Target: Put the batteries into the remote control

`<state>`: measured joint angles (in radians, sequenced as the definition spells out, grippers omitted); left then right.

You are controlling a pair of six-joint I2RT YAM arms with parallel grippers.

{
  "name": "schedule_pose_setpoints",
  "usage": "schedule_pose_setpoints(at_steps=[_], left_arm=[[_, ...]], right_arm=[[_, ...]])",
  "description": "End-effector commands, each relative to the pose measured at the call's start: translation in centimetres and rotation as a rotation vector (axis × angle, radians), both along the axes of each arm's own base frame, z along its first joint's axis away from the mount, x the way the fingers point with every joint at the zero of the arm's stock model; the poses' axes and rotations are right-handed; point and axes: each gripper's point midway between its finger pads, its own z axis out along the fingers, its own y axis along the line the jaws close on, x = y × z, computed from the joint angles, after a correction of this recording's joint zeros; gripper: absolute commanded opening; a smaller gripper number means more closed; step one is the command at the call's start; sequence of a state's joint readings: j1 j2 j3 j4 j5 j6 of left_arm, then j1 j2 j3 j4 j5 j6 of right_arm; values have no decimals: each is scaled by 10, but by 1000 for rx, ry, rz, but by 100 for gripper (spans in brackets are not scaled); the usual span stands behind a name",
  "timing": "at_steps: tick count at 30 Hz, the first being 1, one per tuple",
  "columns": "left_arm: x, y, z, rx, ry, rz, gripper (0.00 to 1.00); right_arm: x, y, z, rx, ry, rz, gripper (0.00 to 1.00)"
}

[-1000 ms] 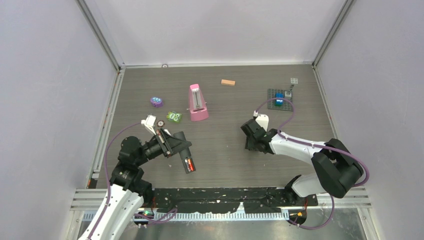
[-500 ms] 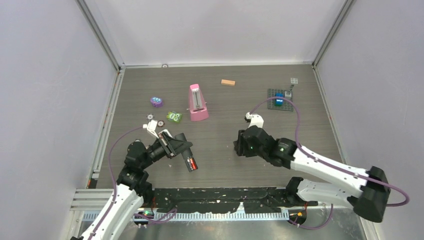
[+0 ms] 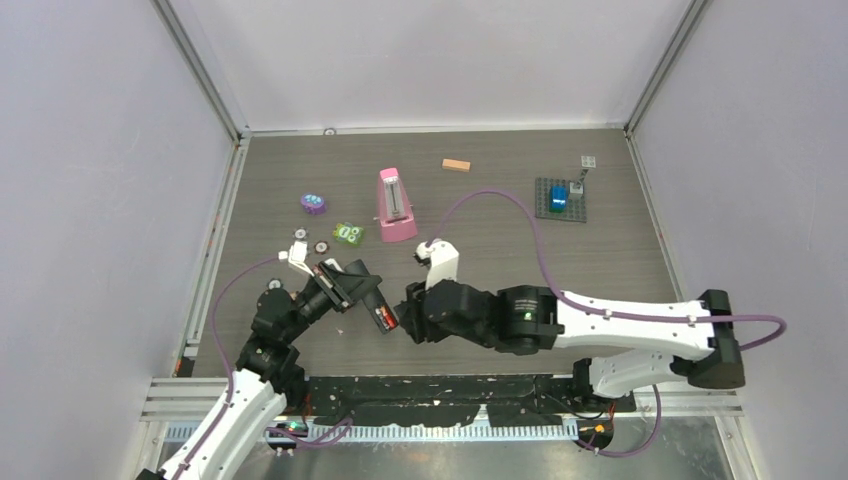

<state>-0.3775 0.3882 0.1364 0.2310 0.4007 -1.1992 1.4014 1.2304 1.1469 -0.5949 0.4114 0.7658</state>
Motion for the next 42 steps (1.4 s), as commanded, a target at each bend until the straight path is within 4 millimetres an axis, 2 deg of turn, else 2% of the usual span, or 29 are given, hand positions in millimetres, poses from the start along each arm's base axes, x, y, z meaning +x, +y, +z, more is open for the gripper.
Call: schedule_pose_setpoints(at_steps=[1, 2, 5, 9, 19, 42], left_arm=[[8, 5, 27, -30, -57, 54, 0], [8, 5, 26, -31, -44, 56, 0], [9, 6, 21, -39, 13, 67, 0], [8, 6, 12, -67, 97, 71, 0], [5, -1, 16, -94, 133, 26, 0], [-6, -7, 23, -133, 133, -39, 0]], right_arm=[[1, 21, 12, -23, -58, -10, 24], [-1, 26, 15, -20, -66, -1, 24], [-1, 37, 7, -52, -79, 8, 24], [4, 42, -2, -95, -108, 9, 24], [7, 59, -20, -169, -134, 45, 24], [24, 60, -46, -221, -119, 9, 25]])
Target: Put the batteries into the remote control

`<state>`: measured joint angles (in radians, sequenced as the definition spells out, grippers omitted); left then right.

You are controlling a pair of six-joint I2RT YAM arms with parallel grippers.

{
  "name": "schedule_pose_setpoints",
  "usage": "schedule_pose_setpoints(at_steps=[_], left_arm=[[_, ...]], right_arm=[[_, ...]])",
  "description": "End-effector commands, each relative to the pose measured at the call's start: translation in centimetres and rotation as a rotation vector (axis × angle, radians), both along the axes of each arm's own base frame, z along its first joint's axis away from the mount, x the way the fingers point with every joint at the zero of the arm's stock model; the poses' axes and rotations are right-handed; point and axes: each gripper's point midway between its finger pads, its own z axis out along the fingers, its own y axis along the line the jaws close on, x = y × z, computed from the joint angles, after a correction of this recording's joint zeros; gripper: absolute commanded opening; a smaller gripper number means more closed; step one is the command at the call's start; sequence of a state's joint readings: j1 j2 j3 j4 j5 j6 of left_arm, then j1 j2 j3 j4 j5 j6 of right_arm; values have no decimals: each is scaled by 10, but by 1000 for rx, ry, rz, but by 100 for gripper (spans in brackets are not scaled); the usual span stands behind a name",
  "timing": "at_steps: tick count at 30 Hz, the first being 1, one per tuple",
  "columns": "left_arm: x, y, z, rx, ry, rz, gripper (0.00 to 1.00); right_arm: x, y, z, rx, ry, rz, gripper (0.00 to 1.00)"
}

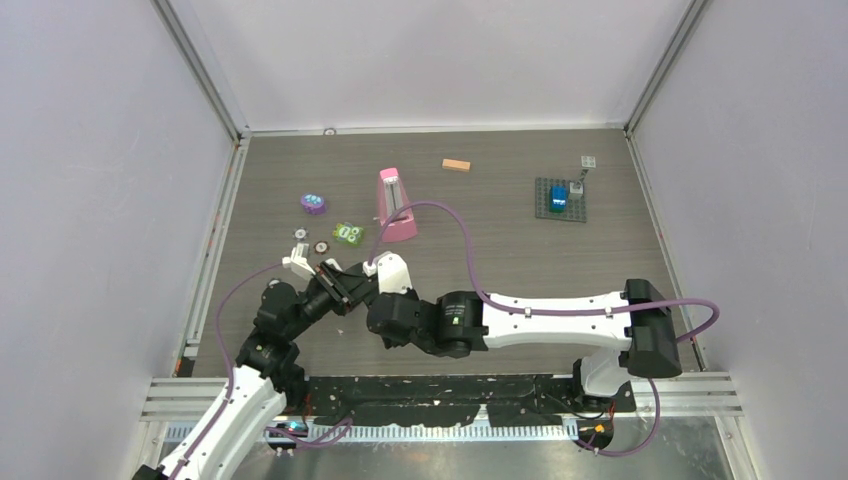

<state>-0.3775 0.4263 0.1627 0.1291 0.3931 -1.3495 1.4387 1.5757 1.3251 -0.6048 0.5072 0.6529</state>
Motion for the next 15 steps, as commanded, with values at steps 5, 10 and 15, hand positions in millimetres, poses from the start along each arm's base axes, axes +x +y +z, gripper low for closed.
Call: schedule_pose_setpoints(at_steps=[5, 10, 15], left_arm=[[-9, -7, 40, -114, -77, -55, 0], [-12, -10, 47, -136, -85, -81, 0], [-14, -11, 51, -151, -89, -98, 0]], right_arm=[[12, 10, 0, 35, 4, -21, 26], [9, 15, -8, 39, 32, 14, 28], [12, 19, -11, 46, 45, 29, 29]])
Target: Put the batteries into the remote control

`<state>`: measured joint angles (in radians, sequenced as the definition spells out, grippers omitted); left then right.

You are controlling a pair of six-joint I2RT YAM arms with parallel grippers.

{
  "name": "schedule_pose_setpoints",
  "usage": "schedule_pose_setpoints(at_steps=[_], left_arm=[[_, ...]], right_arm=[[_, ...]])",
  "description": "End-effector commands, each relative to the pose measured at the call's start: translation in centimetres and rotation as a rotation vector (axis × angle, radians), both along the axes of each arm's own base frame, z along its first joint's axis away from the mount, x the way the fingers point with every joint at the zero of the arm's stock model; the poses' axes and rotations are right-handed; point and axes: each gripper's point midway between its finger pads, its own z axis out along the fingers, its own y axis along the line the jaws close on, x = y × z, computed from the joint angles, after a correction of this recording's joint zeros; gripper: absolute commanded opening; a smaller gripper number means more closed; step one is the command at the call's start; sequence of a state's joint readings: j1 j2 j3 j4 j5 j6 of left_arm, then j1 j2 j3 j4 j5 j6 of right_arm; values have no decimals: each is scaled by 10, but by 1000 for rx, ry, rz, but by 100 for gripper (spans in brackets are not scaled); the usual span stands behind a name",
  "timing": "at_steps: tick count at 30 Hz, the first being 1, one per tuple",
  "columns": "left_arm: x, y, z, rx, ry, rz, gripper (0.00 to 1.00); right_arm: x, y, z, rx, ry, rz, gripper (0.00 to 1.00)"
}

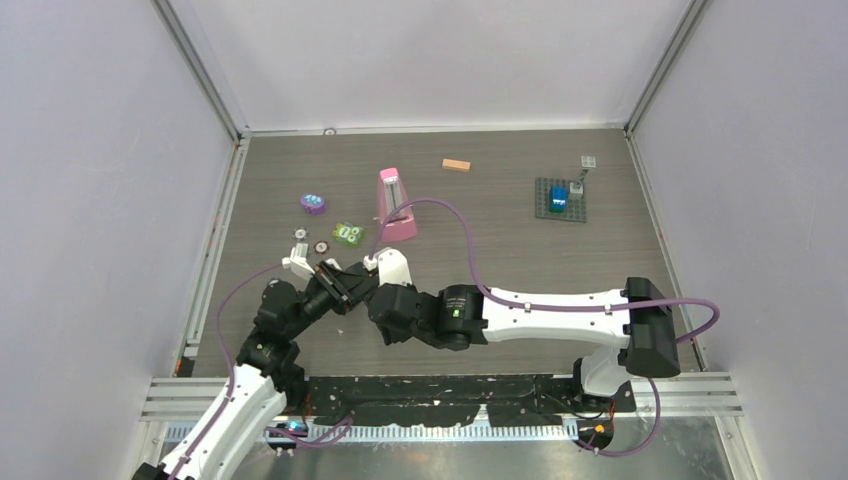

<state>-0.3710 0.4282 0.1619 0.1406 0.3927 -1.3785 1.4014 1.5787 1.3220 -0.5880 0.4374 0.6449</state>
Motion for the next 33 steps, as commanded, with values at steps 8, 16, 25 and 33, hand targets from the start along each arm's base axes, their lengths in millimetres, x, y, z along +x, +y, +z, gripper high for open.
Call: schedule_pose_setpoints(at_steps=[8, 16, 25, 33], left_arm=[[-21, -14, 56, -136, -128, -136, 0], [-22, -14, 50, -123, -128, -138, 0], [-21, -13, 52, -98, -135, -129, 0], [-21, -10, 70, -130, -133, -109, 0]], right_arm=[[24, 25, -11, 34, -7, 1, 27], [37, 34, -7, 41, -17, -3, 27], [46, 34, -15, 16, 31, -31, 27], [44, 25, -36, 0, 93, -51, 32]])
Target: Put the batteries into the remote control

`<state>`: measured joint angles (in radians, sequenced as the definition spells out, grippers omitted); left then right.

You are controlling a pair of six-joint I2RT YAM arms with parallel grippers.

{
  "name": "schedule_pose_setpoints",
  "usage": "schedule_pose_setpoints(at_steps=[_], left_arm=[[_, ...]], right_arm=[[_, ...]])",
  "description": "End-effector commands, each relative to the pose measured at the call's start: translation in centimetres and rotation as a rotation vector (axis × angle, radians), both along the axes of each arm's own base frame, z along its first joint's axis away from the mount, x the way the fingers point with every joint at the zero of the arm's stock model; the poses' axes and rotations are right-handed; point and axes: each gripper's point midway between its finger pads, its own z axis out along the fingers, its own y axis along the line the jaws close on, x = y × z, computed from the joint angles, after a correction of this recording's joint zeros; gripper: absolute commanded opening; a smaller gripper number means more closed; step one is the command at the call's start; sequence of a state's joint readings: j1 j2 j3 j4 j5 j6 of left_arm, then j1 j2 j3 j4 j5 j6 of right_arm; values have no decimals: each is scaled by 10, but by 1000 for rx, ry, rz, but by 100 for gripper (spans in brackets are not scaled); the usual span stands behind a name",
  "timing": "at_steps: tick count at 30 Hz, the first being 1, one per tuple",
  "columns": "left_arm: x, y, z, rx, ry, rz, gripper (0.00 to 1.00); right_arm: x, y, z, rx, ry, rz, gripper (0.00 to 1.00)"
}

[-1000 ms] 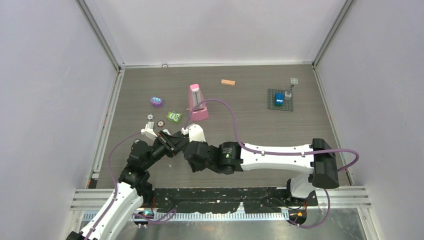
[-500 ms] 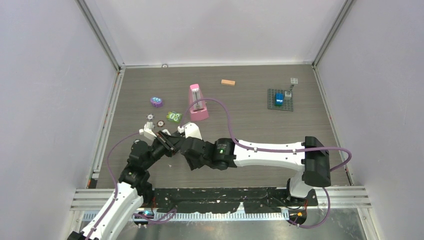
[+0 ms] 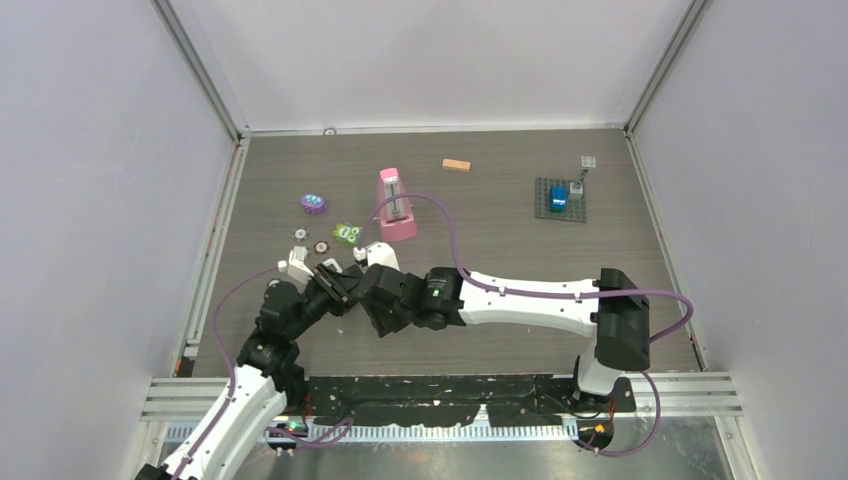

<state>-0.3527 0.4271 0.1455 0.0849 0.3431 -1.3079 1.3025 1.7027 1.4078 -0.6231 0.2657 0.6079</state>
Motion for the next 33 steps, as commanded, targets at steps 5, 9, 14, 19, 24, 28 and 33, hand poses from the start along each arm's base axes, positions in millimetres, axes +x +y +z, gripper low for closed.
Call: schedule_pose_setpoints(at_steps=[5, 9, 14, 19, 24, 28, 33], left_arm=[[-28, -20, 92, -254, -116, -161, 0], [-28, -20, 90, -271, -99, -152, 0], [-27, -19, 88, -278, -90, -144, 0], [-25, -18, 88, -285, -88, -134, 0], [-22, -18, 86, -279, -77, -122, 0], [-20, -18, 85, -227, -79, -119, 0], [-18, -17, 91, -221, -101, -111, 0]], right_arm=[[28, 15, -1, 96, -54, -73, 42], [33, 14, 9, 111, -87, -74, 41], [37, 9, 19, 121, -122, -83, 42], [38, 5, 34, 134, -145, -84, 44], [40, 0, 50, 132, -160, -93, 52], [38, -8, 60, 127, -164, -91, 63], [35, -15, 79, 161, -179, -75, 77]])
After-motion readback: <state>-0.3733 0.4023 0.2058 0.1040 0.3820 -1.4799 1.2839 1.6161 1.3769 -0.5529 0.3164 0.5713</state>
